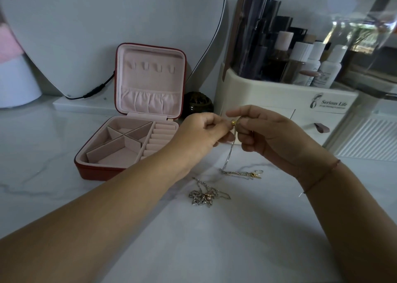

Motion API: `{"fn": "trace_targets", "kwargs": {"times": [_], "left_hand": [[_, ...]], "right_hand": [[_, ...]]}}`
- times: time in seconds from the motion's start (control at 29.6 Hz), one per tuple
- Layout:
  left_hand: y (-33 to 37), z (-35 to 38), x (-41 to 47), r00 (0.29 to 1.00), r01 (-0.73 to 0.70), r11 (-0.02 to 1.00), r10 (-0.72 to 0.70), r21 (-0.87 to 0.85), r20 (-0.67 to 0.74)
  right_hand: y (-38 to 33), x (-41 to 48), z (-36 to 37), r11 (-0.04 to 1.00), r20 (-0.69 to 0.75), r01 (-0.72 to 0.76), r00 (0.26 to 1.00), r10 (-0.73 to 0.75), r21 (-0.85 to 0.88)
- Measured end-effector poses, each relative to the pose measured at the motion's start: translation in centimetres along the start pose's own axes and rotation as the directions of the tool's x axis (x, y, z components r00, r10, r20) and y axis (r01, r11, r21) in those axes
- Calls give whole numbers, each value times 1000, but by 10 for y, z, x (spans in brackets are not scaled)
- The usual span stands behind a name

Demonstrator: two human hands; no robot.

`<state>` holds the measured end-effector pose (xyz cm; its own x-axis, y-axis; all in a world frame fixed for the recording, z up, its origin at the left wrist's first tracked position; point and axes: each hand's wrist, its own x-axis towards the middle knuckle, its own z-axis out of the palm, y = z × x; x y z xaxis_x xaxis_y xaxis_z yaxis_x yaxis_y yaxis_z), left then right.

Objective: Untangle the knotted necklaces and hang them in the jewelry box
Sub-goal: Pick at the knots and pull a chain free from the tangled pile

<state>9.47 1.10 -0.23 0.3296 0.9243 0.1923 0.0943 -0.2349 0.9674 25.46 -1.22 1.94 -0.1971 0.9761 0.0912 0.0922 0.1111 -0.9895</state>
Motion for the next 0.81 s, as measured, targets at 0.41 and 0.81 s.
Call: {"fn": "trace_targets", "kwargs": {"times": [0.41,0.81], "left_hand": [[3,0,-3,997,75,993,-76,-91,-9],[1,0,2,993,47,992,-59,-116,-102]], "right_hand": [[-1,-1,1,995,-60,80,995,-84,-63],[2,1,1,995,-7,-73,997,73,-65]]}}
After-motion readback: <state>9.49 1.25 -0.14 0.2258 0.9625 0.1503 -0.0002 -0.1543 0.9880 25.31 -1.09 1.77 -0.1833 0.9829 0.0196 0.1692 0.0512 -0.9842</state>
